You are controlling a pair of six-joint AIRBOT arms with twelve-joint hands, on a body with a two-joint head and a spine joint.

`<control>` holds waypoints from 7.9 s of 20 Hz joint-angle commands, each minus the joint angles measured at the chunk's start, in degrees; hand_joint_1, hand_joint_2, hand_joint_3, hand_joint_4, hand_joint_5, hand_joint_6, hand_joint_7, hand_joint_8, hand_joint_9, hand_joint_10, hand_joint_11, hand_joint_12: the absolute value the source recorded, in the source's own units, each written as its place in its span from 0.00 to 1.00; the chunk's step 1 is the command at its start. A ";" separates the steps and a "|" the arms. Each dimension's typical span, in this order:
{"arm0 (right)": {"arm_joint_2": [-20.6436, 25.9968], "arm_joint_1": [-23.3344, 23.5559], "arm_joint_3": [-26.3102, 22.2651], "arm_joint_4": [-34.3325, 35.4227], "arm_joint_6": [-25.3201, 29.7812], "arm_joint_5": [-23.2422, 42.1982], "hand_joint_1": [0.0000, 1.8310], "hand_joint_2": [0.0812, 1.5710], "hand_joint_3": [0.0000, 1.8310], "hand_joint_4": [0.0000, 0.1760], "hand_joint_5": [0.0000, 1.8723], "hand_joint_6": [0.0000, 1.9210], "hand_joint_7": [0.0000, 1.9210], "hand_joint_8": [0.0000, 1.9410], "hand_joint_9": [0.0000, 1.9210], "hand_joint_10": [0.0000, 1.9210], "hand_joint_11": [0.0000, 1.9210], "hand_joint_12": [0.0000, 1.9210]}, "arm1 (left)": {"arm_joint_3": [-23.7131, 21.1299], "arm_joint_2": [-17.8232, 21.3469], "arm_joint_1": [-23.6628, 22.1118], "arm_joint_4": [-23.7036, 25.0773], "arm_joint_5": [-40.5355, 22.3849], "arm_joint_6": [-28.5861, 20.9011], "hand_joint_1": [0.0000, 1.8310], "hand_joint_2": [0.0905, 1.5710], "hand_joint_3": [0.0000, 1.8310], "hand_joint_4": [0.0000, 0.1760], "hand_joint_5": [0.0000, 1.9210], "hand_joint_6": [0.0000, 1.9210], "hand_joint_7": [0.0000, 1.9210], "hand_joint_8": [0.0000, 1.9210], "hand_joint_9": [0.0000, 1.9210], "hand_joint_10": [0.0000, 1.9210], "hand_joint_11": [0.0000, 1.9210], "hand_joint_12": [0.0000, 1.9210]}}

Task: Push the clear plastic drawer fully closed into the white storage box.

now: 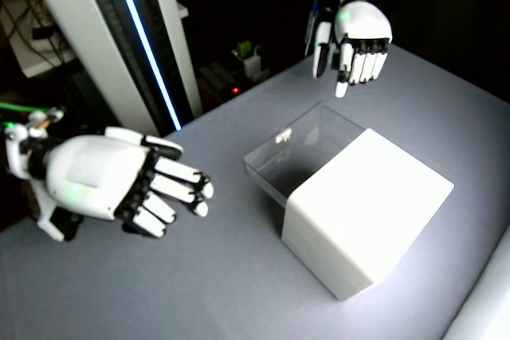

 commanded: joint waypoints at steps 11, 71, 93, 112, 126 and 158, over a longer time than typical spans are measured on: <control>0.19 -3.21 -0.57 0.89 2.30 6.57 0.12 0.86 0.00 0.00 0.00 0.00 0.00 0.00 0.00 0.00 0.00 0.00 | 0.31 -0.06 -0.26 -2.06 -7.18 -0.12 0.11 0.81 0.01 0.33 0.00 0.00 0.00 0.00 0.00 0.00 0.00 0.00; -29.05 14.24 16.17 -20.41 23.19 -5.22 0.15 0.89 0.00 0.00 0.10 0.00 0.13 0.00 0.12 0.01 0.00 0.46 | -0.15 1.51 0.81 -5.43 -10.05 1.64 0.00 1.00 0.05 0.28 0.00 0.00 0.00 0.00 0.00 0.00 0.00 0.00; -28.67 16.85 16.01 -23.35 23.18 -3.82 0.19 0.90 0.00 0.00 0.11 0.00 0.15 0.00 0.15 0.01 0.00 0.53 | -0.26 1.61 1.91 -6.77 -11.05 2.16 0.00 1.00 0.09 0.31 0.00 0.00 0.00 0.00 0.00 0.00 0.00 0.00; -28.29 17.42 16.54 -23.02 23.17 -3.68 0.21 0.88 0.00 0.00 0.13 0.00 0.17 0.00 0.14 0.01 0.00 0.39 | -0.39 1.76 2.42 -7.58 -12.05 2.43 0.15 1.00 0.11 0.38 0.00 0.00 0.00 0.00 0.00 0.00 0.00 0.00; -29.05 18.97 20.82 -19.72 24.54 -7.17 0.21 0.88 0.00 0.00 0.16 0.00 0.19 0.00 0.21 0.02 0.00 0.74 | -0.51 1.88 2.75 -8.17 -12.93 2.70 0.26 1.00 0.10 0.34 0.00 0.00 0.00 0.00 0.00 0.00 0.00 0.00; -23.60 17.60 12.07 -24.91 28.43 -0.98 0.18 0.89 0.00 0.00 0.11 0.00 0.16 0.00 0.17 0.01 0.00 0.59 | -1.15 2.31 4.51 -9.56 -14.40 3.04 0.10 1.00 0.14 0.37 0.00 0.00 0.00 0.00 0.00 0.00 0.00 0.00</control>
